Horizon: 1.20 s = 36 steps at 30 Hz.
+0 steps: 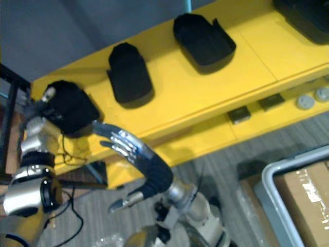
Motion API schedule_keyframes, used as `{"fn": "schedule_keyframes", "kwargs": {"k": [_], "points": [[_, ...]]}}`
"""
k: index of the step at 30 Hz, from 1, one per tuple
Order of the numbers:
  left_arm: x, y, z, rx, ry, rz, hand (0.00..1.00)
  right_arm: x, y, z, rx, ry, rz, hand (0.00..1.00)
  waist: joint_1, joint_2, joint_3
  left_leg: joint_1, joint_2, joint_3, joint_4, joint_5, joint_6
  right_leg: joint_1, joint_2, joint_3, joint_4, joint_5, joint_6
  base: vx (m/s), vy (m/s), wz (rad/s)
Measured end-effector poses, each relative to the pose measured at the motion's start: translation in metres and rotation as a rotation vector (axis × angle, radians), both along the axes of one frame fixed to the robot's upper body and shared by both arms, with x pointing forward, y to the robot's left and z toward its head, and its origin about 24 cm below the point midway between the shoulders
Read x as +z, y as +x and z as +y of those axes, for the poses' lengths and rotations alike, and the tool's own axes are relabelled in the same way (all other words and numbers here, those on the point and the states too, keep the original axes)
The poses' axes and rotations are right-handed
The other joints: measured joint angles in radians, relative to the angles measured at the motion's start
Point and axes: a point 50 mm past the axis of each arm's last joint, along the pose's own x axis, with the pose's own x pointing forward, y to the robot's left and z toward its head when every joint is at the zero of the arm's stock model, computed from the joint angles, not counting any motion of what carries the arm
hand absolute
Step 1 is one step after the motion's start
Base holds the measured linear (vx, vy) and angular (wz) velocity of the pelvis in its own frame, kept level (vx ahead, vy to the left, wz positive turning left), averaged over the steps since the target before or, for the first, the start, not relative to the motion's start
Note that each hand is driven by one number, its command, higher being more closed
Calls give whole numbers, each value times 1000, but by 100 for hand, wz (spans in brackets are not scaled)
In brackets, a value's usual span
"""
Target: Walk over and take plastic housings, then place them on the shelf
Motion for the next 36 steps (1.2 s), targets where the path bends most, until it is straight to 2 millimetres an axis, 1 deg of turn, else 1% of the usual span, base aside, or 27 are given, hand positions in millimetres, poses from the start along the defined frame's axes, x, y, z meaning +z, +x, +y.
{"fn": "schedule_keyframes", "kwargs": {"k": [1, 3, 4, 5, 7, 8, 9, 11, 12, 13, 15, 16, 17, 19, 20, 22, 23, 25, 26, 27, 28, 29, 31, 32, 33, 34, 36], "points": [[9, -1, 2, 18, 43, -9, 0, -1, 0, -1, -4, -3, -1, 0, 0, -1, -1, 4, 3, 0, 0, -2, -1, 12, 0, -1, -18, 8, 0, 32, -6, -4], [38, -5, 6, 71, 197, -24, 0, -5, 2, -5, -17, -28, -11, 0, 1, -8, -7, 11, 12, -11, -1, -5, -4, 55, 6, -24, -90, 30, -2, 13, 15, 7], [42, -6, 8, 83, 235, -19, 0, -6, 3, -5, -22, -35, -12, 0, 1, -11, -8, 13, 14, -13, -1, -6, -5, 65, 10, -26, -104, 35, -2, 20, -14, 6], [46, -9, 12, 103, 296, 1, 0, -10, 5, -5, -32, -52, -5, 0, 7, -25, -24, 18, 18, -14, -1, -7, -6, 87, 18, -28, -139, 53, -4, 55, -17, 2], [46, -9, 10, 104, 338, 22, 0, -15, 7, -4, -38, -74, 1, 0, 16, -46, -52, 18, 24, -21, -1, -7, -7, 112, 20, -41, -174, 75, -6, 95, -6, 11], [45, -7, 4, 95, 411, 45, 0, -15, 8, -4, -37, -78, 3, 0, 22, -74, -78, 19, 27, -40, -1, -7, -7, 137, 31, -54, -207, 87, -10, 95, -10, 21], [43, -7, 0, 87, 459, 55, 0, -15, 9, -4, -36, -81, 0, 0, 28, -92, -94, 19, 29, -45, -1, -7, -7, 148, 33, -60, -222, 91, -11, 96, -20, 22], [34, -13, -8, 68, 556, 59, 0, -16, 11, -2, -37, -87, -3, 0, 29, -115, -120, 21, 25, -64, 4, -6, -7, 167, 35, -82, -234, 96, -13, 62, -4, 22], [24, -17, -17, 42, 616, 63, 0, -17, 12, -2, -39, -92, -3, 0, 42, -123, -135, 21, 25, -73, 4, -5, -7, 175, 35, -95, -238, 96, -14, 41, 7, 26], [19, -18, -23, 25, 631, 62, 0, -17, 12, -2, -42, -95, -3, 0, 49, -123, -140, 21, 25, -82, 4, -4, -7, 181, 35, -103, -240, 96, -14, 31, 14, 35], [0, -25, -46, -58, 623, 13, 0, -20, 18, -1, -75, -107, 3, 0, 75, -122, -154, 21, 23, -119, 4, 3, -7, 203, 35, -137, -241, 96, -14, -12, 16, 45], [-8, -32, -60, -111, 615, -31, 0, -21, 21, -2, -96, -114, 9, 0, 99, -121, -161, 21, 22, -137, 0, 7, -7, 214, 36, -157, -244, 94, -17, -38, 13, 42], [-11, -37, -67, -135, 608, -59, 0, -21, 23, -3, -110, -114, 13, 0, 107, -121, -163, 21, 22, -149, -1, 10, -8, 220, 37, -164, -246, 93, -18, -73, 21, 45], [-29, -62, -85, -196, 552, -129, 0, -21, 32, -9, -150, -126, 9, 0, 141, -110, -177, 19, 18, -187, -2, 13, -9, 243, 39, -212, -245, 81, -33, -104, 29, 47], [-34, -69, -88, -207, 532, -140, 0, -21, 34, -10, -162, -128, 6, 0, 150, -108, -180, 19, 16, -198, -2, 13, -14, 248, 40, -218, -245, 76, -34, -105, 29, 47], [-56, -101, -99, -229, 465, -154, 0, -20, 44, -17, -208, -140, 2, 0, 188, -97, -208, 9, 12, -235, -3, 15, -17, 260, 42, -260, -245, 68, -37, -79, 21, 49], [-62, -109, -101, -235, 453, -148, 0, -20, 47, -18, -223, -144, 2, 0, 197, -95, -219, 1, 11, -245, -3, 16, -19, 260, 43, -271, -246, 68, -37, -57, 21, 56], [-83, -132, -108, -266, 406, -121, 0, -19, 61, -25, -290, -175, -13, 0, 224, -98, -236, -20, 7, -284, -3, 14, -23, 278, 43, -325, -267, 69, -39, -55, 30, 69], [-90, -137, -110, -280, 396, -105, 0, -20, 67, -28, -321, -190, -10, 0, 239, -114, -238, -25, 4, -279, 0, 6, -36, 291, 34, -346, -288, 76, -42, -46, 55, 57], [-98, -143, -113, -306, 391, -83, 0, -23, 74, -31, -362, -210, -1, 0, 263, -138, -247, -30, -2, -282, 9, 20, -21, 290, 24, -356, -300, 83, -44, -8, 51, 30], [-102, -147, -115, -321, 387, -73, 0, -23, 78, -34, -389, -222, 0, 0, 277, -132, -254, -30, -4, -285, 23, 23, -25, 292, 27, -357, -303, 84, -40, 32, 34, 34], [-108, -150, -119, -352, 372, -57, 0, -22, 87, -41, -448, -222, 17, 0, 284, -133, -253, -27, -9, -309, -1, 38, -13, 303, 35, -366, -308, 85, -36, 29, 37, 52], [-116, -154, -123, -381, 346, -28, 0, -22, 101, -47, -513, -234, 30, 0, 291, -156, -242, -37, -22, -336, -1, 38, -12, 304, 33, -380, -302, 86, -39, -12, 56, 50], [-136, -159, -120, -372, 316, 59, 0, -23, 114, -48, -559, -267, 38, 0, 306, -159, -240, -34, -31, -338, -1, 37, -10, 304, 30, -379, -290, 83, -41, -13, 44, 16], [-141, -160, -119, -368, 307, 80, 0, -24, 116, -48, -566, -273, 43, 0, 307, -159, -240, -33, -32, -339, -1, 37, -10, 305, 28, -379, -288, 82, -42, -9, 40, 9], [-154, -163, -118, -358, 282, 135, 0, -24, 122, -48, -583, -288, 49, 0, 312, -158, -239, -32, -35, -339, -2, 37, -10, 305, 26, -380, -283, 80, -41, -15, 39, 6], [-199, -173, -115, -355, 208, 326, 0, -31, 142, -52, -679, -358, 84, 0, 334, -150, -234, -33, -33, -341, -2, 36, -10, 305, 28, -381, -277, 79, -39, -47, 35, 8]]}}
